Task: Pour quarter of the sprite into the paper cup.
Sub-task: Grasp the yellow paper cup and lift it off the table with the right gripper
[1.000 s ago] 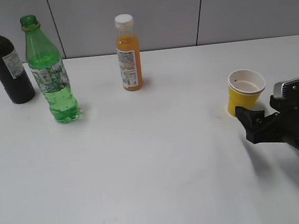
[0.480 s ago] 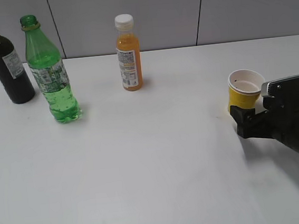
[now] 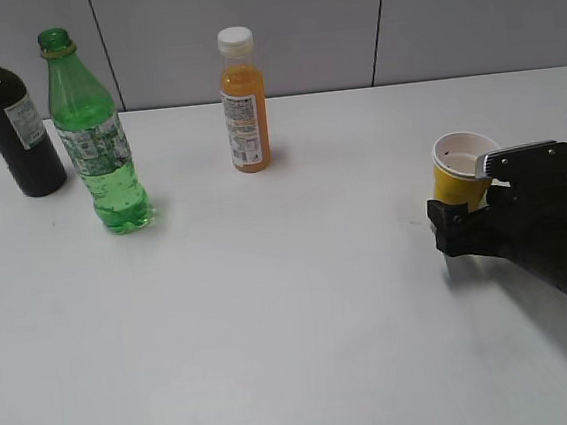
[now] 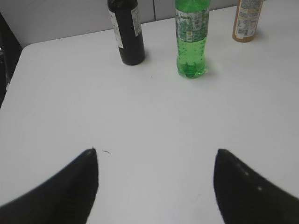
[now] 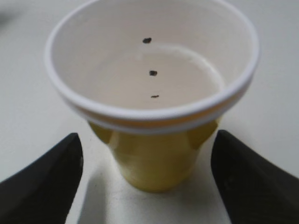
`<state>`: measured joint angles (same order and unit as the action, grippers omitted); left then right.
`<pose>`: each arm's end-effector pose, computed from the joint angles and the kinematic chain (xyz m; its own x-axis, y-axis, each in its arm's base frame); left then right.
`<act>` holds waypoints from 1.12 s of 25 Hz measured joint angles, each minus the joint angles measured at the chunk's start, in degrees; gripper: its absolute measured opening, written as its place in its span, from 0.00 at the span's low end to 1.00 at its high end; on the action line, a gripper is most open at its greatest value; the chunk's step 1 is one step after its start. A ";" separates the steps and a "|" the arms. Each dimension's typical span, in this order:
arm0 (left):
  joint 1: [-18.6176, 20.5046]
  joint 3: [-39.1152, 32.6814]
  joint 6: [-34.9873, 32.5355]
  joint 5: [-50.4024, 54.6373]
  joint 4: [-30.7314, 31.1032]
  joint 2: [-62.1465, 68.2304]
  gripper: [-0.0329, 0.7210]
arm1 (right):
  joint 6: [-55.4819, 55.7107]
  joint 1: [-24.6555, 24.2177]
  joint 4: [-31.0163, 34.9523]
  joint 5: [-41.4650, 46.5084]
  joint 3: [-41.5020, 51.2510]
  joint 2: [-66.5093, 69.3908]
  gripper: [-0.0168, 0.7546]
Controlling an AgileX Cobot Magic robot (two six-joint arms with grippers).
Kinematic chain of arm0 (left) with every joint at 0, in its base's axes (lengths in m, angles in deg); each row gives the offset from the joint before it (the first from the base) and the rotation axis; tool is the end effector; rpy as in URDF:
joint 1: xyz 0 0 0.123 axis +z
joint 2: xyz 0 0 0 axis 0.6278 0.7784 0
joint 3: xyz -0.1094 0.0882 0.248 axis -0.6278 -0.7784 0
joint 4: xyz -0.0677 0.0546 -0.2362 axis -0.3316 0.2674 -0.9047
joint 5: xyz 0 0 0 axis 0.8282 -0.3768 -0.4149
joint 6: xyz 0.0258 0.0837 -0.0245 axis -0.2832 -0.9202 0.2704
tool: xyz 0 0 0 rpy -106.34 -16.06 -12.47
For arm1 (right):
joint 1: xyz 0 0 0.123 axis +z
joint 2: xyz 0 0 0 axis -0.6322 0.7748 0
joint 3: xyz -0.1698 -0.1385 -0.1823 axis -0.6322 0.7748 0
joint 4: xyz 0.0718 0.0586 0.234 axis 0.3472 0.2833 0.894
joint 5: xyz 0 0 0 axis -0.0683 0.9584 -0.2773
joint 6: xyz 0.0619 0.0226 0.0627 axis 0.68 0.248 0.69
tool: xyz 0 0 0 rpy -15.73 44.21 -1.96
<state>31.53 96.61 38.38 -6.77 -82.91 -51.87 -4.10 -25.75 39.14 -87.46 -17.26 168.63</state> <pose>-0.0042 -0.0078 0.2810 -0.4160 0.1651 -0.8943 0.2556 0.9650 0.0592 0.2855 0.0671 0.0593 -0.3940 -0.0361 -0.9184 -0.1977 0.9792 0.0463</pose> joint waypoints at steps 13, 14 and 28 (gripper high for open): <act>0.00 0.00 0.00 0.00 0.00 0.00 0.82 | 0.00 0.00 0.36 2.14 -5.60 4.34 0.85; 0.00 0.00 0.00 0.00 0.00 0.00 0.82 | 0.00 0.00 0.36 1.93 -6.04 4.84 0.85; 0.00 0.00 0.00 0.00 0.00 0.00 0.82 | -0.16 0.00 0.66 -0.40 -7.51 6.79 0.73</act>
<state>31.53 96.61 38.38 -6.77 -82.91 -51.87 -4.26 -25.75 39.81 -87.86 -24.77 175.42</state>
